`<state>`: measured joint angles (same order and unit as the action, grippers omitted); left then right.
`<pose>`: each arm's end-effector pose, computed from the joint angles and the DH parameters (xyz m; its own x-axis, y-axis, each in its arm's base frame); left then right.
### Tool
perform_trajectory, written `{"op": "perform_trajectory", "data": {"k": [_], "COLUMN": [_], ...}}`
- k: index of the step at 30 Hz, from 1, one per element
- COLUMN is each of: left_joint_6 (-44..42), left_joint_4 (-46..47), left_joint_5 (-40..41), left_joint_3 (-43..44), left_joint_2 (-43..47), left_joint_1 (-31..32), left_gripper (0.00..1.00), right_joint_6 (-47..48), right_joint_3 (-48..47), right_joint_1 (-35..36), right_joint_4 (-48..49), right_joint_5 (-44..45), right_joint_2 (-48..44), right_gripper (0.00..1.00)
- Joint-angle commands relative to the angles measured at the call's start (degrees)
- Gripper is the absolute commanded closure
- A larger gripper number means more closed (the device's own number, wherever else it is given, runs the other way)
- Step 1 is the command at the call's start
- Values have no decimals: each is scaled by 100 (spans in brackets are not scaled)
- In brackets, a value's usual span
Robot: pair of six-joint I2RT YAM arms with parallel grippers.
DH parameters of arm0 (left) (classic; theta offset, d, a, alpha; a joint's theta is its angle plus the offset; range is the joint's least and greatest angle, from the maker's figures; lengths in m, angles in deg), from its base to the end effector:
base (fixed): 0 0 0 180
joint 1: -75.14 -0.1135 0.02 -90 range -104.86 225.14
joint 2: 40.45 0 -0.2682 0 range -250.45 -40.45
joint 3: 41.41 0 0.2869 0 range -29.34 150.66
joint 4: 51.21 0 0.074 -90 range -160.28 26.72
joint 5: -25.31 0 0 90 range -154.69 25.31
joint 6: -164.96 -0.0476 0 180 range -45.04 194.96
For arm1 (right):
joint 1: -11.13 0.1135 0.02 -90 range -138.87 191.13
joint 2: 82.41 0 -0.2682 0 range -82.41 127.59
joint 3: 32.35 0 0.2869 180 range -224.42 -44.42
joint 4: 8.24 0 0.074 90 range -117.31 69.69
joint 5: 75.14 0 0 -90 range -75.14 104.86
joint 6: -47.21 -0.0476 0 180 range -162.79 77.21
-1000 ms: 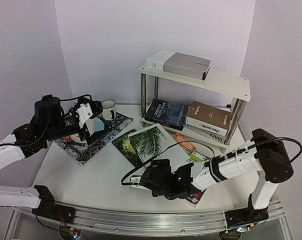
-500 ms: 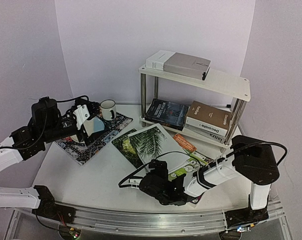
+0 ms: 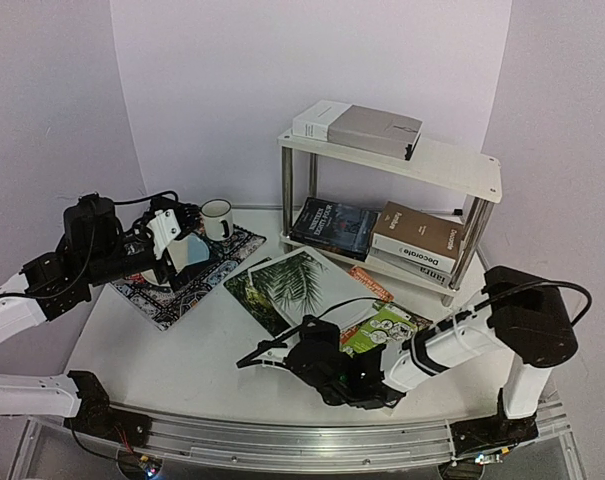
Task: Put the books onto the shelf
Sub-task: Pick up the book from the book pile, then pass from the right arm to the left
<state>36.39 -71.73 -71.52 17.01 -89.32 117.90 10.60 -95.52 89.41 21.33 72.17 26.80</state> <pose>0.1764 -0.1709 0.3400 0.3645 0.5061 -0.7817 0.6812 0.4274 0.5944 0.1211 0.3865 0.1320 0.2586 -0.8880 -0.3804 -0.2638 0.3139 -0.9121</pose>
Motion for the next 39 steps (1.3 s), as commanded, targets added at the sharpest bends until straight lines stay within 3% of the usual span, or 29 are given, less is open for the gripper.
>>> {"op": "perform_trajectory", "data": {"k": [1, 7, 13, 27, 33, 39], "left_joint_6": [24, -15, 78, 34, -196, -505], "left_joint_4": [194, 178, 167, 51, -143, -598], "left_joint_5": [43, -192, -1161, -1569, -2056, -1915], "left_joint_3": [140, 229, 478, 525, 622, 1067], "left_joint_2": [-31, -13, 140, -62, -471, -1109], "left_joint_1": [-15, -14, -13, -14, -14, 10], "left_gripper": [0, 0, 0, 0, 0, 0], "right_joint_6": [312, -608, -1323, -1787, -1965, -1975], "right_joint_3": [-80, -699, -1293, -1308, -1561, -2127], "right_joint_1": [72, 83, 82, 75, 73, 73], "right_joint_4": [41, -2079, -3469, -3810, -4075, -4692], "right_joint_5": [98, -609, -1276, -1608, -2037, -2172], "right_joint_2": [-995, -2060, -2634, -3088, -3269, -3068], "right_gripper": [87, 90, 98, 100, 100, 100]}}
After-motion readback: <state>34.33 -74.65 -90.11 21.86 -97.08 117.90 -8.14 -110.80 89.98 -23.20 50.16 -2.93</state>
